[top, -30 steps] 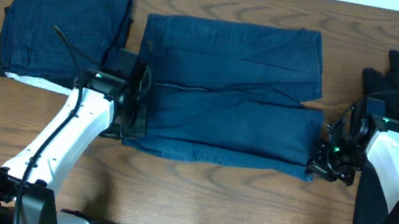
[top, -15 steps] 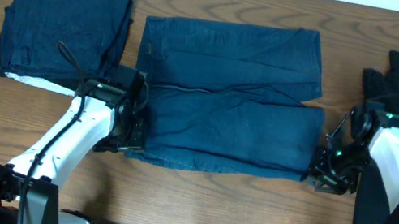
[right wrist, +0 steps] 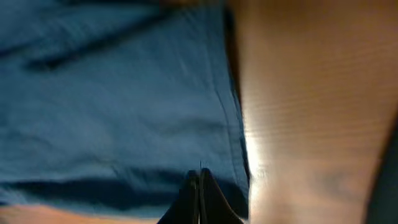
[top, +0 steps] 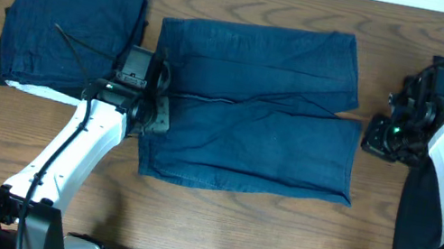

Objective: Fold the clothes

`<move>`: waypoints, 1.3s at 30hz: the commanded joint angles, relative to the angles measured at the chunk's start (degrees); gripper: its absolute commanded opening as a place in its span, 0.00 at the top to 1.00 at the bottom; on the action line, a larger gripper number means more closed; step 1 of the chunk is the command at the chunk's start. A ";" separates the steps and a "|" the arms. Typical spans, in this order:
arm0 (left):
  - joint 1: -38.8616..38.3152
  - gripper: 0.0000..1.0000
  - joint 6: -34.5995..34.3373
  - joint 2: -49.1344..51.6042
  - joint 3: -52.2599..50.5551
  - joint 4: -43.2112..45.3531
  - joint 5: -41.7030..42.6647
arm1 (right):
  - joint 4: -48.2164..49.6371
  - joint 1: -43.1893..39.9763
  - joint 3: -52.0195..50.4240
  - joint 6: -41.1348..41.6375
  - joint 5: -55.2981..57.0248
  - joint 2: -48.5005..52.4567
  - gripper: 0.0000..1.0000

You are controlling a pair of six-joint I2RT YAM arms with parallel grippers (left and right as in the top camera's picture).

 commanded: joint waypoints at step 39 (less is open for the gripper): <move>0.28 0.79 4.70 13.18 2.56 -8.96 -0.87 | 13.31 2.29 -2.16 -3.04 5.01 6.75 0.94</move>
